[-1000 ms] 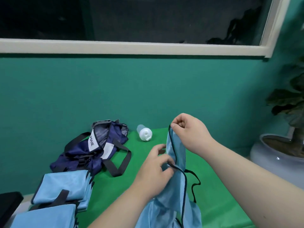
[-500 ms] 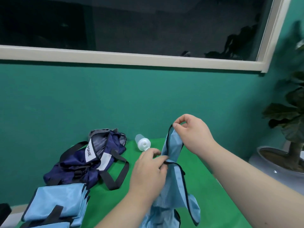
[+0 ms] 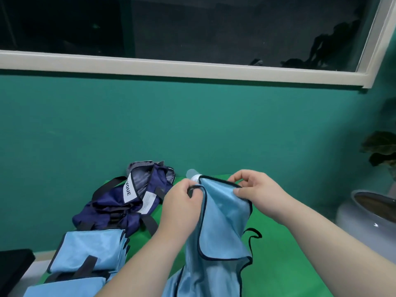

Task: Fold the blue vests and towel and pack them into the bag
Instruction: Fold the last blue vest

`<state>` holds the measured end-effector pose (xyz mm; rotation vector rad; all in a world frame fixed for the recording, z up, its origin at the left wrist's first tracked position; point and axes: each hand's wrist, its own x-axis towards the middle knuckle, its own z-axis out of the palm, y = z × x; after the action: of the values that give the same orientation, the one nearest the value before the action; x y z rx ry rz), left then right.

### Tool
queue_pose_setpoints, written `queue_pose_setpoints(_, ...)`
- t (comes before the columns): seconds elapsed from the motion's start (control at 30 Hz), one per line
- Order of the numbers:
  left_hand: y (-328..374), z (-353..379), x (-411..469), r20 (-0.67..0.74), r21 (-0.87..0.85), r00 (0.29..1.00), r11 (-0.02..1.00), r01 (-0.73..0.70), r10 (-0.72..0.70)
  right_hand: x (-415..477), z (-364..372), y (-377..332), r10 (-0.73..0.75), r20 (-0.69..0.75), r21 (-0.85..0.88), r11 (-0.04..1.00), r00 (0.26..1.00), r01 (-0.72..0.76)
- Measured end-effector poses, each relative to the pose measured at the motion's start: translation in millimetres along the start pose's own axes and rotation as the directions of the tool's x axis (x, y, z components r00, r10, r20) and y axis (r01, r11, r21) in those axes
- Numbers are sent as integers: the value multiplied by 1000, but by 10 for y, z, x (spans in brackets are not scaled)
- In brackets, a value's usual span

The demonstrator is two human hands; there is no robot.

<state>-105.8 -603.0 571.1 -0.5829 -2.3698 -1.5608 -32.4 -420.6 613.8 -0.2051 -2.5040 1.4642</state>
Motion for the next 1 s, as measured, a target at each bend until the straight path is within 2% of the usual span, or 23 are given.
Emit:
queue_pose_setpoints(0.1, -49, -99, 35, -27, 36, 998, 998, 51, -50, -90, 203, 115, -10, 83, 10, 1000, 997, 9)
queue_pose_setpoints(0.3, -163, -166, -9, -47, 72, 990, 988, 138, -134, -257, 726, 306, -52, 92, -178, 982, 994, 68)
queue_pose_setpoints(0.4, -224, -182, -29, -35, 146, 989, 979, 145, -142, -373, 962, 291, -67, 62, -303, 949, 996, 83)
queue_pose_setpoints(0.5, -268, -207, -39, -13, 182, 990, 973, 140, -140, -410, 1134, 317, -7, -2, -366, 931, 1000, 6)
queue_pose_setpoints(0.73, -269, -225, -69, -19, 203, 988, 967, 153, -153, -402, 1310, 308, 35, -147, -354, 931, 988, -85)
queue_pose_setpoints(0.87, -247, -222, -41, -37, 240, 987, 957, 164, -159, -405, 1333, 234, 9, -137, -354, 933, 990, -58)
queue_pose_setpoints(1.0, -224, -250, -37, -54, 226, 988, 962, 155, -147, -378, 1281, 245, -62, -161, -436, 900, 985, -15)
